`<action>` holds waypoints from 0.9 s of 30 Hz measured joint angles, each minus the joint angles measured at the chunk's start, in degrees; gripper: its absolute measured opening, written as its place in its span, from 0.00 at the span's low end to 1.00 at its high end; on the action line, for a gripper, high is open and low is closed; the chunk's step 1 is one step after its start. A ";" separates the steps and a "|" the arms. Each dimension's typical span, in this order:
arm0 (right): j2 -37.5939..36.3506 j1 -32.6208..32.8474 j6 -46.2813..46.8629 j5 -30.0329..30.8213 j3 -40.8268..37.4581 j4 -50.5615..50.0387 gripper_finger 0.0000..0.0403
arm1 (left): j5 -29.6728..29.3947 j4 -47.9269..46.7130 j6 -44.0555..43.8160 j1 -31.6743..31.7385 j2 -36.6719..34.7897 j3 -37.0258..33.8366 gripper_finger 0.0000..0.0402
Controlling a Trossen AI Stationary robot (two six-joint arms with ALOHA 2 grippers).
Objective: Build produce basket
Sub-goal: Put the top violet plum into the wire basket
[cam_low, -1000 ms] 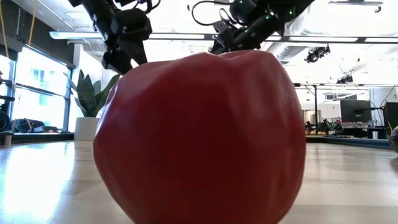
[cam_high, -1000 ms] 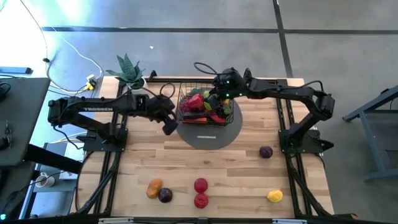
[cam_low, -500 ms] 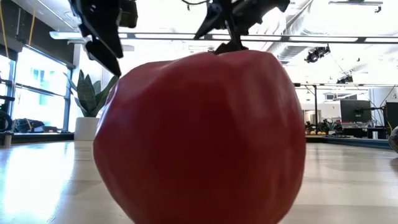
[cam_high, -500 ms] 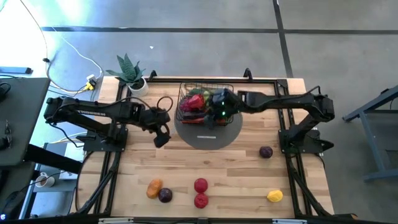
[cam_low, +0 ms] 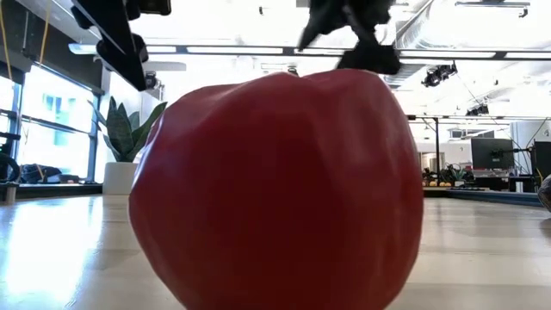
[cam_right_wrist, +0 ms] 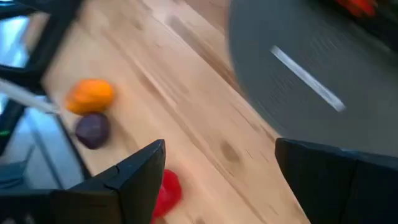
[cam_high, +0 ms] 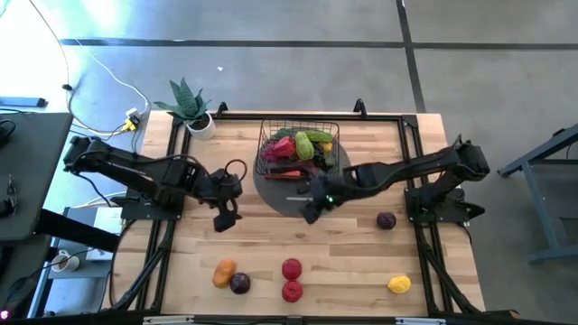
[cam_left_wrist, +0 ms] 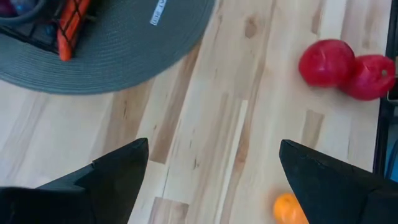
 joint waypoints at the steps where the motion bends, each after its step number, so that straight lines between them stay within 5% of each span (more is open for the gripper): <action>1: 0.00 0.84 1.70 1.03 0.00 -1.82 0.71 | -0.39 0.00 -0.08 -0.60 0.00 0.00 0.88; 27: 0.00 20.51 36.49 4.50 -0.11 -36.64 0.71 | -2.22 0.00 -1.47 -6.16 0.04 -0.04 0.88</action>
